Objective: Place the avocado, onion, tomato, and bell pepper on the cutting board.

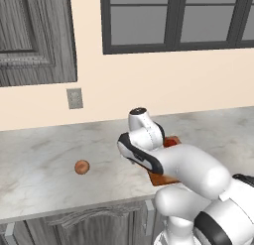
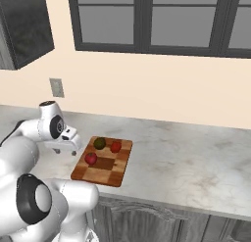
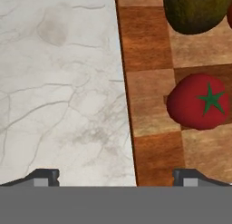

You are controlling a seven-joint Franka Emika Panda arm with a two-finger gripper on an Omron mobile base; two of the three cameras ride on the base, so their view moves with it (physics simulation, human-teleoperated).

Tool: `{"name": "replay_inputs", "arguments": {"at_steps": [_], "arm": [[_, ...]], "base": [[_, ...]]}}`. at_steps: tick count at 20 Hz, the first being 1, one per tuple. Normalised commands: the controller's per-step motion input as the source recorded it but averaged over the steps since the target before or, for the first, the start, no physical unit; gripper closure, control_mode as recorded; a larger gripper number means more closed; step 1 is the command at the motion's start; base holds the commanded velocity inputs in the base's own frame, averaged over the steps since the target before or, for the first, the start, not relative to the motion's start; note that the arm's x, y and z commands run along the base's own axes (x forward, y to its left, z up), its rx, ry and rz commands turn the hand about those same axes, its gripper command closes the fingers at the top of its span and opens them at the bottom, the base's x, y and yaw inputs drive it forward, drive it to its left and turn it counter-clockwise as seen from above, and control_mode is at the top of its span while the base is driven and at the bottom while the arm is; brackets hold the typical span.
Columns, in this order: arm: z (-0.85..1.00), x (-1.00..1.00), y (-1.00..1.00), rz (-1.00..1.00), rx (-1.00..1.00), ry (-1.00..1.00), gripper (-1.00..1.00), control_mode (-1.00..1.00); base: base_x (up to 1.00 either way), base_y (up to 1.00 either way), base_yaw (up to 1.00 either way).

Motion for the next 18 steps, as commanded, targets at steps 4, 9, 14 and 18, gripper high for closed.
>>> {"name": "replay_inputs", "arguments": {"at_steps": [4,9,14,18], "arm": [[0.0,-0.06,0.29,0.18,0.05,-0.05,-1.0,-1.0],[0.0,-0.04,0.27,0.16,0.08,-0.07,-1.0,-1.0],[0.0,0.0,0.46,0.08,0.03,-0.09,-1.0,-1.0],[0.0,0.0,0.59,0.02,0.02,-0.09,-1.0,-1.0]], "base": [[0.0,0.0,0.0],[0.0,0.0,0.0],[0.0,0.0,0.0],[0.0,0.0,0.0]]}}
